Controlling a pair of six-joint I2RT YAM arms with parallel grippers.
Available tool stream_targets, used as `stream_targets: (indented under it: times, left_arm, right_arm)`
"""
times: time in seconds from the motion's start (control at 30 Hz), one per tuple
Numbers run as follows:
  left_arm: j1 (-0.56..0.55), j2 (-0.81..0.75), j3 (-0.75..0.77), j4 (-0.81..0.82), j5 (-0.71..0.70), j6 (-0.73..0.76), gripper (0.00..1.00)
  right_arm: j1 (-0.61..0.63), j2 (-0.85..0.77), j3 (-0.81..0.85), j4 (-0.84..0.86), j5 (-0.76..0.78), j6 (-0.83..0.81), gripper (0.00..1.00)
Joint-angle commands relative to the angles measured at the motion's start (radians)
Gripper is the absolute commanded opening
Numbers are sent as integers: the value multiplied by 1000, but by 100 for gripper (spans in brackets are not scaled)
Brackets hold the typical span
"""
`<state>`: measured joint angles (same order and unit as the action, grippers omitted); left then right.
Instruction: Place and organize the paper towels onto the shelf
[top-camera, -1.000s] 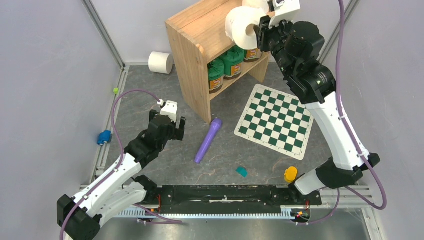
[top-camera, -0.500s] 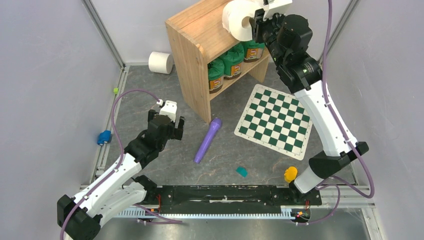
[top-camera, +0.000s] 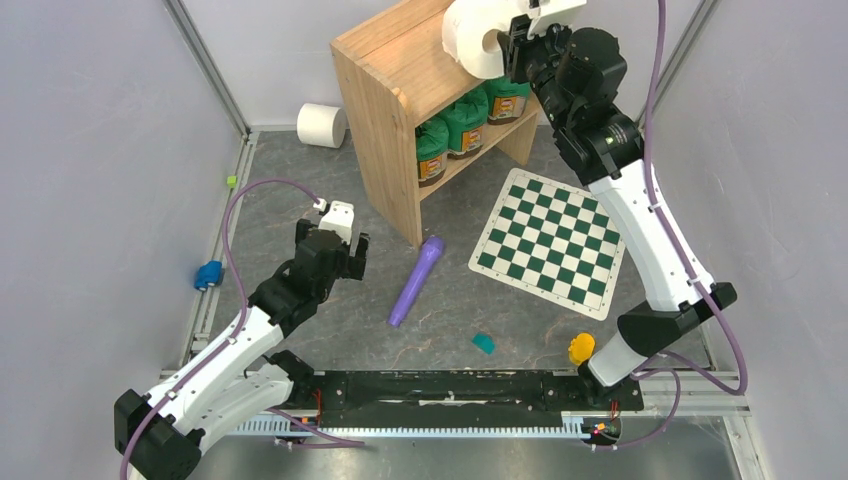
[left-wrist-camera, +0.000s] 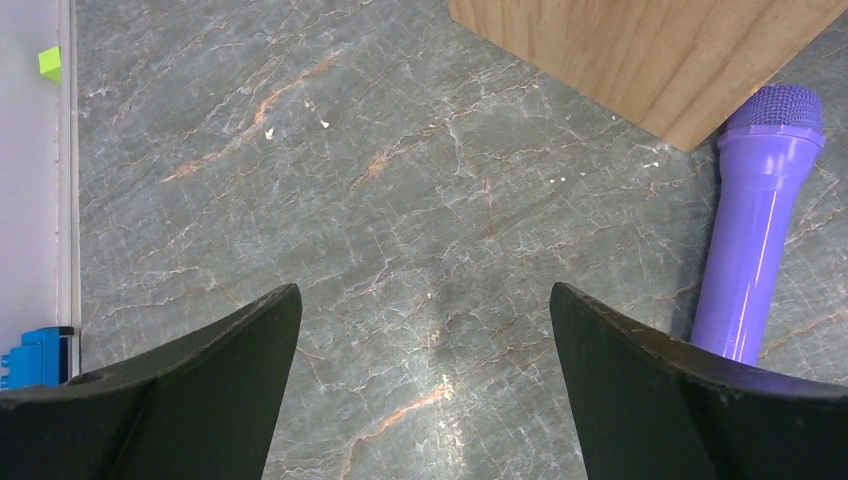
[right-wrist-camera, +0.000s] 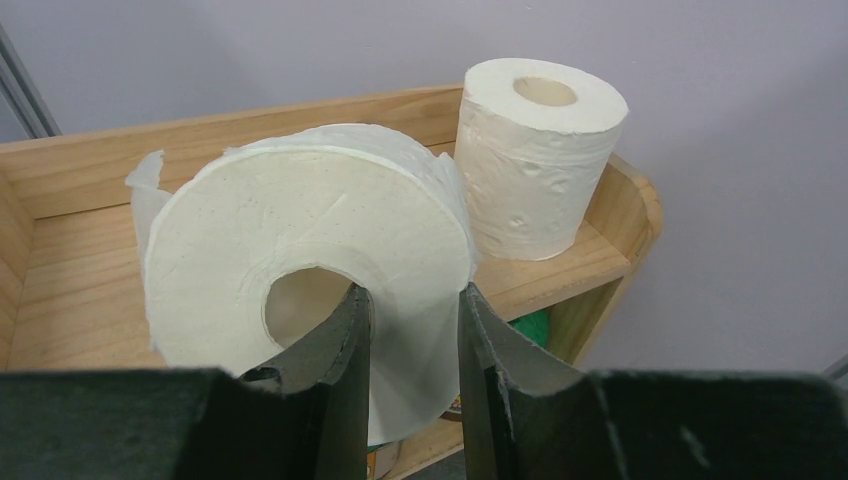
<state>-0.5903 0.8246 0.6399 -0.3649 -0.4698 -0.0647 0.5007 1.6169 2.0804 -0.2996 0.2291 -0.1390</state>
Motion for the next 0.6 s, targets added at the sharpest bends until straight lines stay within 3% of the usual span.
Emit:
stream_targets:
  times: [0.0,0.57]
  left_arm:
    - [7,-1,0,29,-23,32,100]
    - [14,6,2,29,-9,31,100]
  right_arm:
    - [-2,-92,-1,129,-26,15,26]
    - [-2,-110,-61,77,-13,21,28]
